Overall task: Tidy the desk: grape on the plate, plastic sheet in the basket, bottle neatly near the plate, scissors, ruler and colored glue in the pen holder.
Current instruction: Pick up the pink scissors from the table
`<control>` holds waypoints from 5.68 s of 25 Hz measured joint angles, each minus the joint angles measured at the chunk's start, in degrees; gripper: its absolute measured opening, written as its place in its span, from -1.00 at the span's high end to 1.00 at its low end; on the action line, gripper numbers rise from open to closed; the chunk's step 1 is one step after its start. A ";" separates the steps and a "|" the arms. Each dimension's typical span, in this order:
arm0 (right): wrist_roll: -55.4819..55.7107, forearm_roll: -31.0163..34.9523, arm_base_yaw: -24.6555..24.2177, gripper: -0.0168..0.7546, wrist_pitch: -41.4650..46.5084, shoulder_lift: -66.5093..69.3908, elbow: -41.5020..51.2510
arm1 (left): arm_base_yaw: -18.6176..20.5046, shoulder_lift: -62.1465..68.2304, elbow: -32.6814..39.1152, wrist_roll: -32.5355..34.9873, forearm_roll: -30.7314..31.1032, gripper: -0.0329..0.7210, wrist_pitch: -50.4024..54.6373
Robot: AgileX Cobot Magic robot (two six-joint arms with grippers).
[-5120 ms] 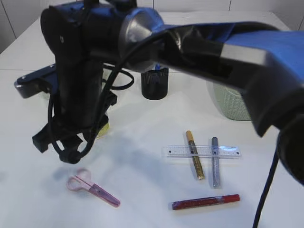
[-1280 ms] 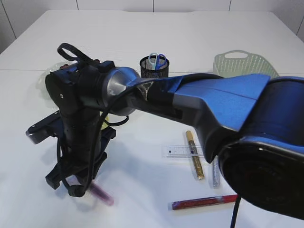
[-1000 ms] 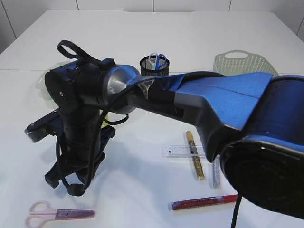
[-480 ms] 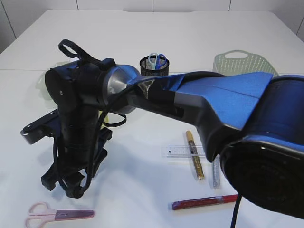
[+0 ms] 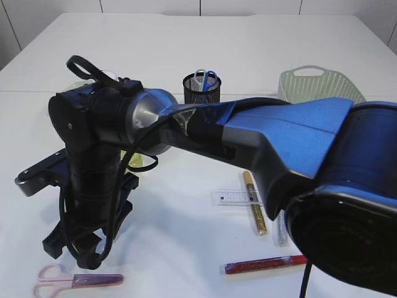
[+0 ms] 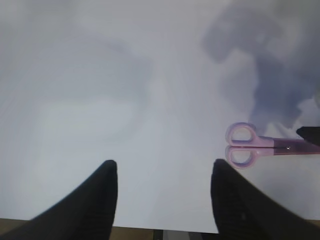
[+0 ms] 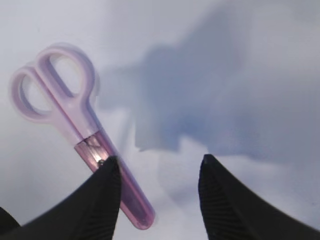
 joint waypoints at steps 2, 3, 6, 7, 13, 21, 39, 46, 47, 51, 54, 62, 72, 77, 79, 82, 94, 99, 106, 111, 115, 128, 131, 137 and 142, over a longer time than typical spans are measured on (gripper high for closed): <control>1.14 -0.68 0.10 -0.11 0.00 -0.13 0.00 | 0.12 0.00 0.00 0.34 -0.37 -0.24 -0.10; 2.19 -1.65 0.10 -0.11 0.00 -0.39 0.00 | 0.12 0.00 0.00 0.93 -0.86 -0.24 -0.10; 4.11 -4.21 -0.02 -0.11 0.00 -2.08 0.00 | 0.12 0.00 0.00 1.62 -2.80 -0.24 0.26; 4.40 -4.64 -0.24 -0.11 0.00 -3.27 0.00 | 0.12 0.00 0.00 1.76 -3.19 -0.24 0.28; 5.60 -5.04 -1.99 -0.12 0.00 -9.67 2.21 | 0.12 0.00 0.00 1.83 -4.98 -0.24 1.62; 5.95 -8.98 -4.38 -0.12 0.00 -18.64 16.07 | 0.12 0.00 0.00 1.83 -5.58 -0.24 3.34; 5.76 -11.56 -30.68 -0.12 0.00 -51.16 46.51 | 0.12 0.00 0.00 1.83 -7.84 -0.24 4.66; 5.64 -11.99 -41.90 -0.12 -2.31 -60.89 54.75 | 0.12 0.00 0.00 1.83 -9.53 -0.24 5.54; 5.64 -12.27 -42.61 -0.12 -2.40 -61.58 55.34 | 0.12 0.00 0.00 1.83 -9.79 -0.24 5.69; 5.64 -12.87 -43.27 -0.12 -2.74 -63.18 56.02 | -1.07 0.00 0.00 0.66 -10.15 -0.24 6.97; 5.64 -12.78 -43.27 -0.12 -3.18 -63.42 56.02 | -4.68 -0.79 0.00 -2.48 -9.74 -0.24 7.95; 5.64 -12.78 -43.27 -0.12 -3.53 -63.42 56.20 | -23.42 -2.17 0.00 -22.06 -4.76 -0.24 8.19; 5.64 -12.78 -43.27 -0.12 -3.56 -63.42 56.20 | -35.68 -1.28 0.00 -62.79 3.24 -0.24 -0.53; 5.53 -12.78 -43.27 -0.12 -3.67 -63.42 56.20 | -36.14 4.58 0.00 -76.99 2.82 -0.15 -4.46; 5.53 -12.73 -43.27 -0.12 -3.67 -63.42 56.20 | -37.46 7.27 0.00 -83.59 2.70 -0.11 -5.96; 5.53 -12.73 -43.27 -0.12 -3.67 -63.42 56.20 | -40.32 11.02 0.00 -94.18 3.61 -0.09 -8.17; 5.53 -12.73 -43.27 -0.12 -3.70 -63.50 56.20 | -42.93 22.06 -0.21 -119.54 8.08 -0.08 -9.35; 5.53 -12.73 -43.27 -0.12 -3.80 -63.50 56.20 | -42.25 24.52 -0.21 -123.70 9.72 -0.08 -9.61; 5.53 -12.65 -43.27 -0.12 -3.92 -63.50 56.20 | -36.47 25.37 -0.21 -123.95 10.07 -0.08 -14.30; 5.53 -12.65 -43.27 -0.12 -4.65 -63.50 56.20 | -35.69 25.76 -0.21 -123.03 8.04 -0.08 -13.82; 5.53 -12.61 -43.27 -0.12 -4.90 -63.50 56.20 | -35.69 25.89 -0.21 -122.68 4.49 -0.08 -10.34; 5.53 -12.61 -43.27 -0.13 -4.99 -63.50 56.20 | -35.60 29.37 -0.21 -122.68 3.59 -0.08 -12.58; 5.53 -12.61 -43.27 -0.13 -4.99 -63.50 56.20 | -35.60 30.05 -0.21 -122.68 3.59 -0.08 -13.03; 5.53 -12.61 -43.27 -0.13 -4.99 -63.50 56.20 | -35.60 32.05 0.05 -122.66 3.59 -0.08 -16.80; 5.53 -12.61 -43.27 -0.13 -5.35 -63.50 56.20 | -35.60 32.66 1.80 -122.66 3.59 -0.08 -17.52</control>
